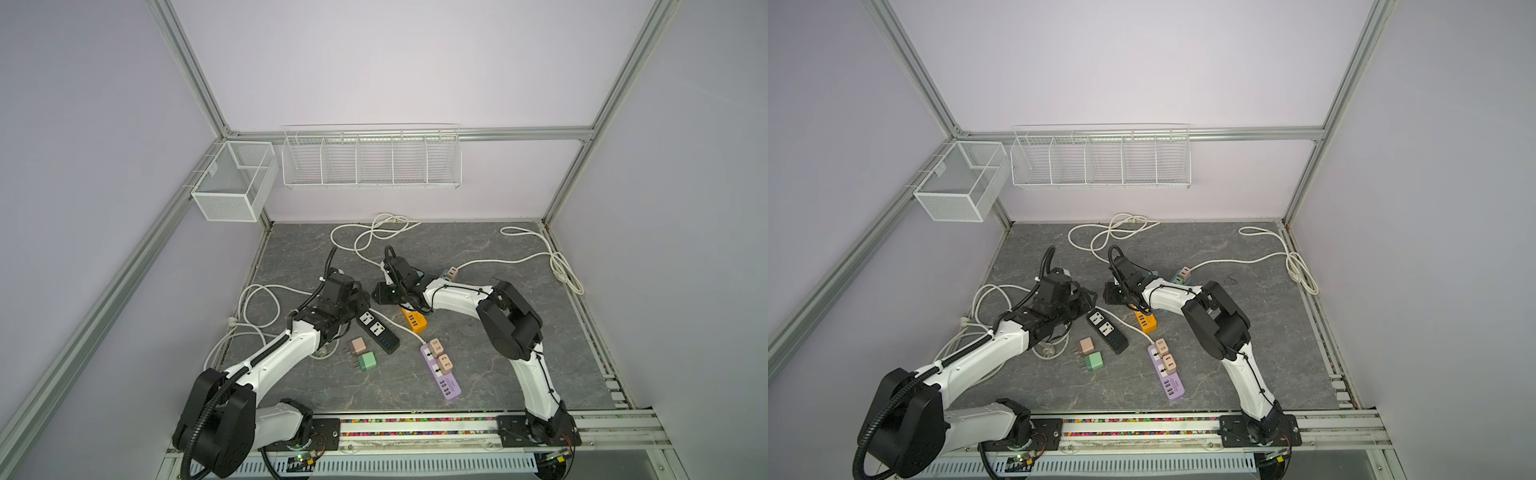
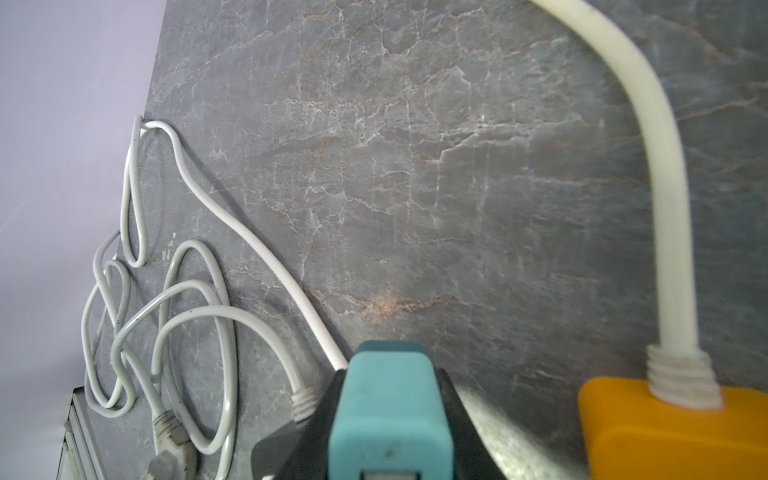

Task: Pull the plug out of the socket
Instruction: 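Carry the teal adapter toward the black strip, set it down, open right gripper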

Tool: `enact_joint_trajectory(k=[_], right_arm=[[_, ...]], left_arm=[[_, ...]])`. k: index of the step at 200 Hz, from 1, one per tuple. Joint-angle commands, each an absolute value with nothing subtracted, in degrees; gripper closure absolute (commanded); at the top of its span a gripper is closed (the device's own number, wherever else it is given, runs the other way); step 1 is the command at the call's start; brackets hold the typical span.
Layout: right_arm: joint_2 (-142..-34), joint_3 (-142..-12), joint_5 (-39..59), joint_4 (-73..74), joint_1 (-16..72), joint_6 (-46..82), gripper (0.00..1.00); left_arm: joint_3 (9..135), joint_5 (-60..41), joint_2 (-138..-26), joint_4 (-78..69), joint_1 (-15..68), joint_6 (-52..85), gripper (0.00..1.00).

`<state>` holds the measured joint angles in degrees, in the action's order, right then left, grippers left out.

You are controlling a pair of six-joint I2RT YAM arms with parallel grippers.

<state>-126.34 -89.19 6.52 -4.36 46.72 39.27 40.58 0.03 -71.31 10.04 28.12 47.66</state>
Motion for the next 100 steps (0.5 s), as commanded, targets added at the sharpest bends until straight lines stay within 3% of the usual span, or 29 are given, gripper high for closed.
enact_joint_trajectory(k=[1,50,100], right_arm=[[-128.4,-91.7,7.5,-3.7,47.3,40.5,0.69],[-130.7,-93.8,7.3,-5.5,47.4,40.2,0.65],[-129.9,-94.8,6.2,-8.4,47.6,39.0,0.53]], left_arm=[[40.1,1.6,-70.4,11.1,27.8,47.1,0.59],[40.1,1.5,-71.3,10.6,27.7,47.1,0.59],[40.6,1.0,-71.5,10.5,27.6,46.8,0.59]])
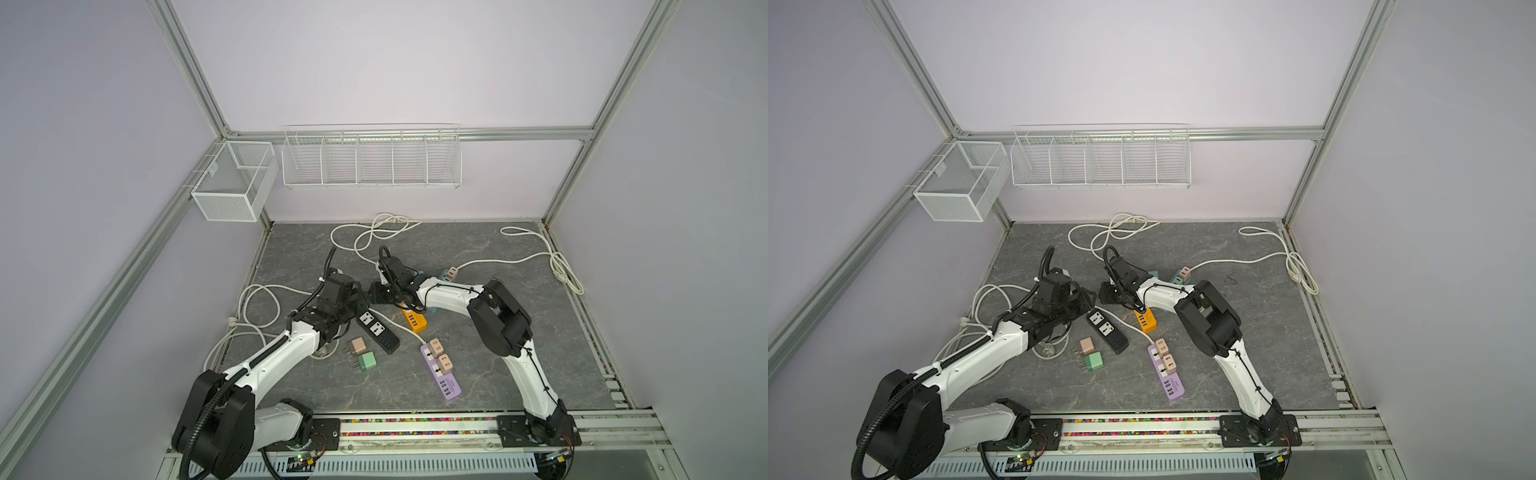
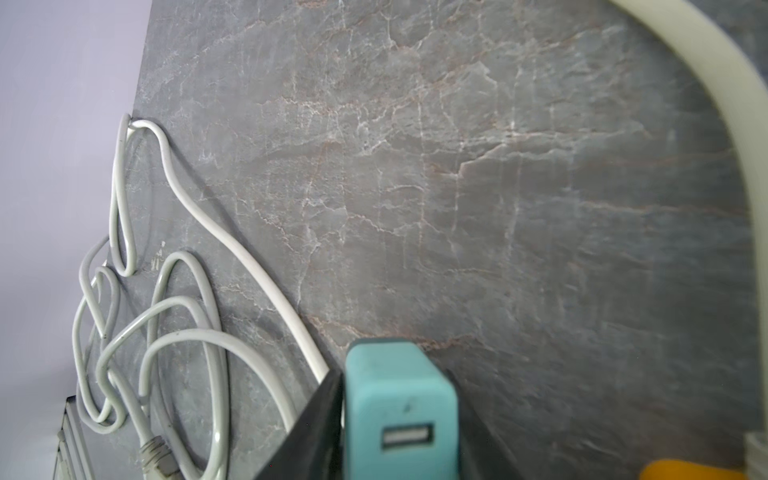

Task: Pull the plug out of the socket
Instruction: 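Carry the teal adapter toward the black strip, set it down, open right gripper, then move the right gripper over the blue strip toward the mint-green adapter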

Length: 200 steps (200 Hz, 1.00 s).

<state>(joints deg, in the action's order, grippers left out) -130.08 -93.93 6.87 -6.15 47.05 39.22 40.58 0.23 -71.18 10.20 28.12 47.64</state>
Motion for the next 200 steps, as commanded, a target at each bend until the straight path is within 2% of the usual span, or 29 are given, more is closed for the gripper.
enact_joint_trajectory(k=[1,107,151,200], right_arm=[[-129.8,-94.7,6.1,-8.5,47.6,38.9,0.53],[-119.8,-92.1,2.7,-13.1,47.5,33.9,0.34],[-113.2,-88.6,0.2,-15.6,47.5,32.5,0.28],[-104.6,-82.1,-6.1,-20.9,47.1,31.4,0.2]], left_arm=[[40.6,1.0,-71.5,10.5,27.7,46.8,0.59],[40.5,-0.3,-69.8,10.8,27.6,47.1,0.58],[40.6,-2.7,-69.6,10.5,27.6,46.8,0.53],[40.2,-5.6,-69.5,9.3,27.7,45.8,0.41]])
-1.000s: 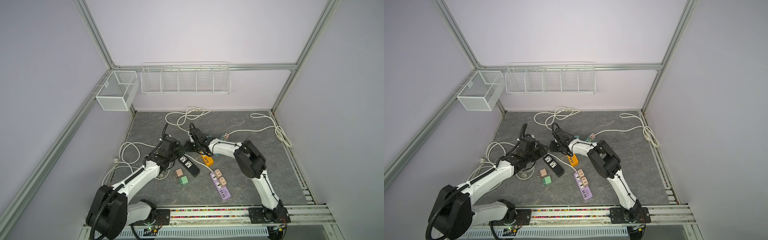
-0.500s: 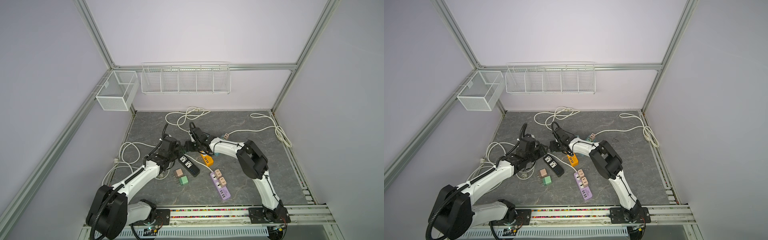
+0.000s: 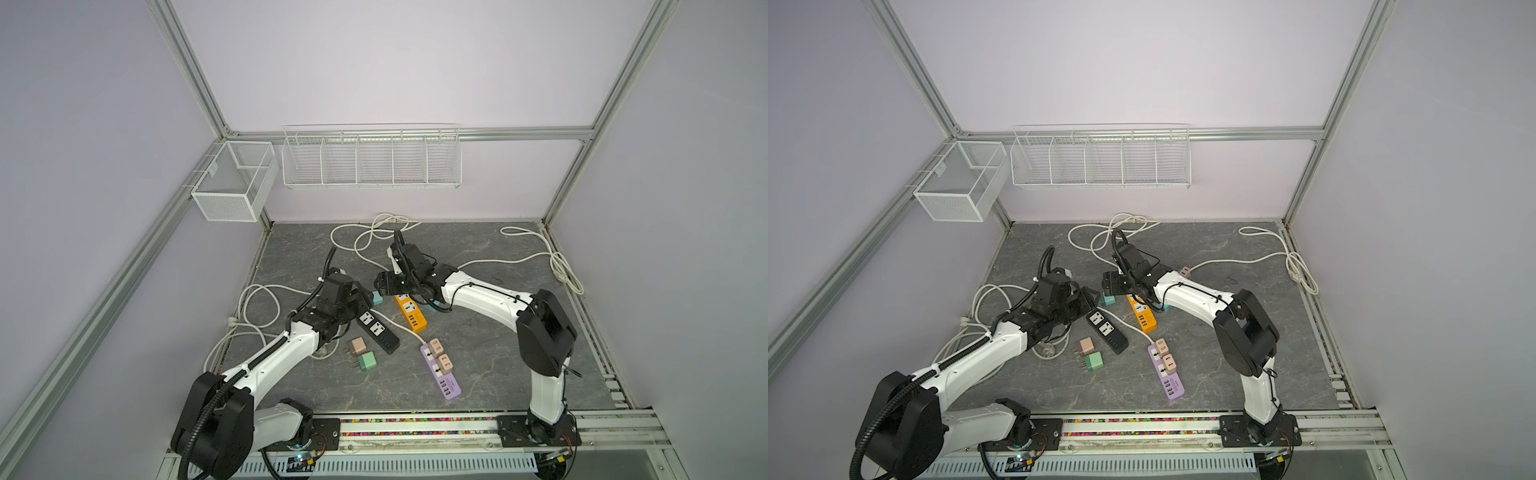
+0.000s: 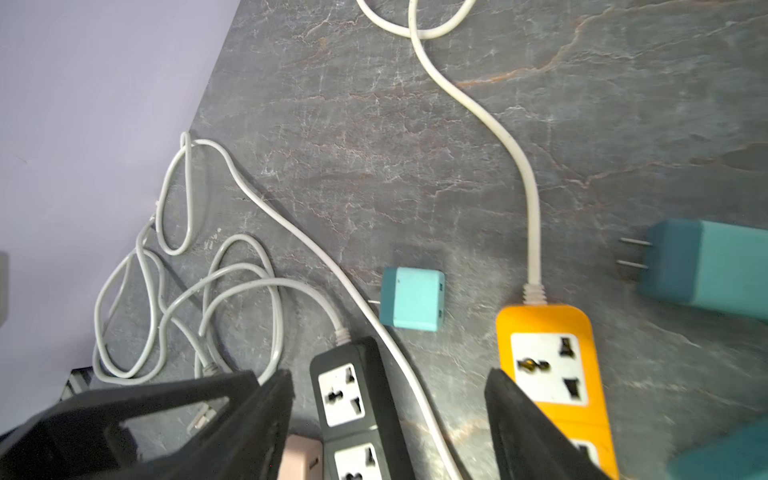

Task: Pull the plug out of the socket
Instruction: 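Move the right gripper over the blue strip toward the mint-green adapter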

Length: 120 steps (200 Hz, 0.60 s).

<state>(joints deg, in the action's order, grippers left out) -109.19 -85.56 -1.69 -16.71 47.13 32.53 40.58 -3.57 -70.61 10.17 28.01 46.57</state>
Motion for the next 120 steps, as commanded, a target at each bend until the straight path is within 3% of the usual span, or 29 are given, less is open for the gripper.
enact_joint_trajectory(k=[1,100,120], right_arm=[[-104.5,-82.0,-6.2,-21.0,47.1,31.4,0.2],[-94.3,-69.0,-18.0,-27.4,46.6,38.0,0.0],[-93.8,-67.3,-20.1,-27.4,46.6,39.6,0.04]], left_arm=[[40.2,-5.6,-69.5,9.2,27.7,45.9,0.41],[39.2,-4.8,-69.9,6.5,31.6,44.8,0.21],[39.9,-3.9,-70.5,6.5,33.1,44.3,0.16]])
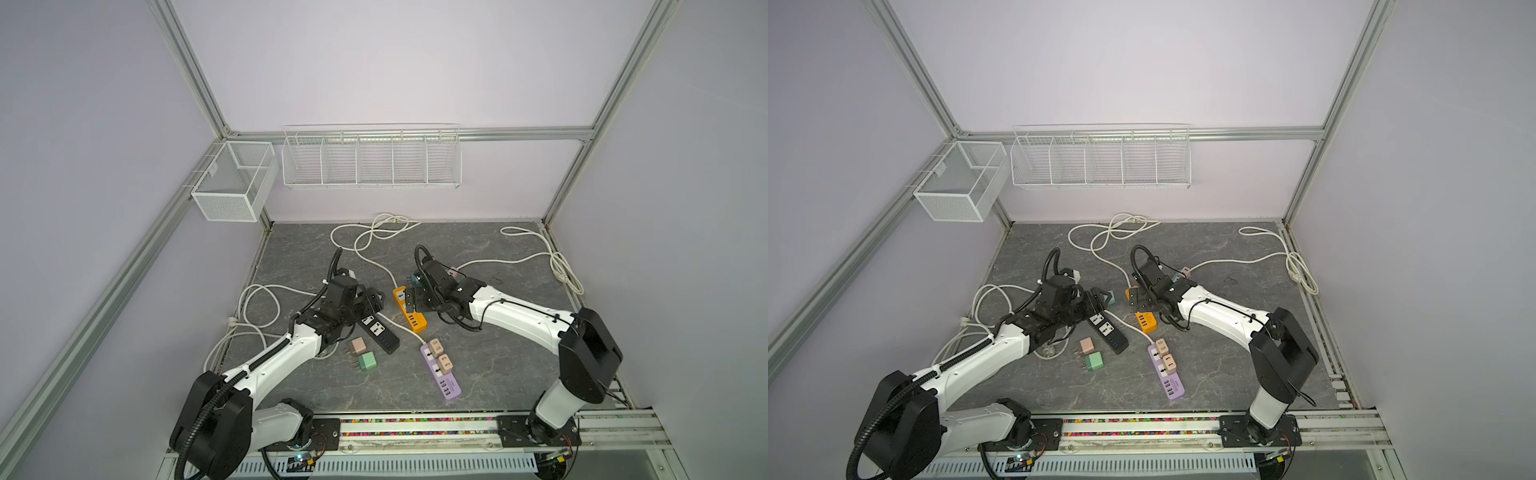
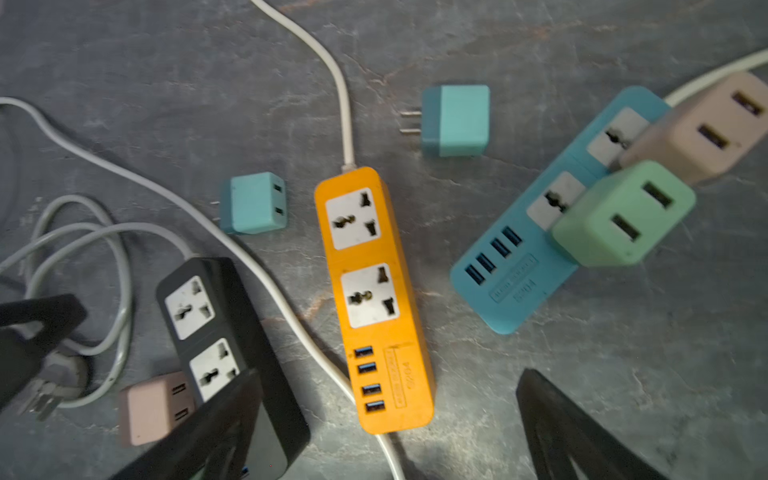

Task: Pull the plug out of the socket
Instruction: 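Move the right gripper over the blue strip toward the mint-green adapter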

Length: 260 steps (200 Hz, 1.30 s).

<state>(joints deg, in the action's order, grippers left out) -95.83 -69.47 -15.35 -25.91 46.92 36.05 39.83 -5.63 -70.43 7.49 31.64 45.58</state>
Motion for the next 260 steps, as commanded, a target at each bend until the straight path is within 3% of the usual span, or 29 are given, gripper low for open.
enact_joint_trajectory(k=[1,25,106,260], right_arm=[[-93.8,-67.2,-20.2,-27.4,46.6,39.8,0.04],[-93.9,-64.8,-23.6,-26.8,46.4,42.3,0.11],[-103.4,-68.1,-25.9,-25.0,43.8,46.4,0.11],[-110.2,-69.8,-25.3,-21.2,40.9,49.6,0.11]], left_arm=[[39.9,-3.9,-70.6,6.5,33.2,44.3,0.16],[40.6,-3.6,-71.9,6.2,34.2,44.4,0.11],[42.2,-2.5,-75.9,3.9,37.3,45.0,0.0],[43.4,-3.0,-78.1,3.3,37.4,45.0,0.01]])
